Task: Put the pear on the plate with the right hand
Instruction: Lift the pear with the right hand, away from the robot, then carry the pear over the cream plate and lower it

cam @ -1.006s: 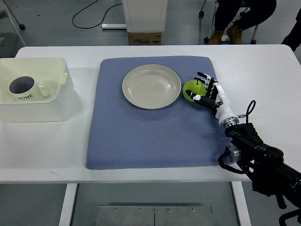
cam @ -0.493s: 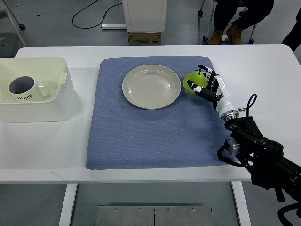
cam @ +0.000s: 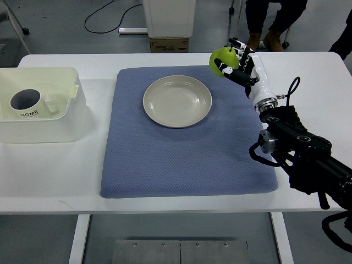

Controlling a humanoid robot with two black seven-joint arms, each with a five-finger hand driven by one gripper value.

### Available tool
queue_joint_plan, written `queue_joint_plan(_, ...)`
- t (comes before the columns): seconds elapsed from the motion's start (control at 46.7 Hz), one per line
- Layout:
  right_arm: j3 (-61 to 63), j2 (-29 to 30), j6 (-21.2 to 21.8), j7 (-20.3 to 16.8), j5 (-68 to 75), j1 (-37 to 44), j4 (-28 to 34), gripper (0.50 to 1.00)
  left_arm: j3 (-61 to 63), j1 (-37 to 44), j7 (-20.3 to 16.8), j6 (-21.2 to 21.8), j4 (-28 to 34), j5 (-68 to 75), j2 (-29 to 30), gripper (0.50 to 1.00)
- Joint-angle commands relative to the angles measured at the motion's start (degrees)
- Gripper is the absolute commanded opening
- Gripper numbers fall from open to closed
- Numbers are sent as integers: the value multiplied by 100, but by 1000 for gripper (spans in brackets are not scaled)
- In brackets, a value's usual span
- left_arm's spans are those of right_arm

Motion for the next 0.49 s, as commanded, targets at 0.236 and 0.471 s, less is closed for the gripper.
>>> queue_joint_plan(0.236,-180,0,63,-214,0,139,212,500,0,0,7,0,1,0,0,1000)
queue_joint_plan(0.471,-619,0,90,-214,0,157,634,500,0,0,7,0,1,0,0,1000)
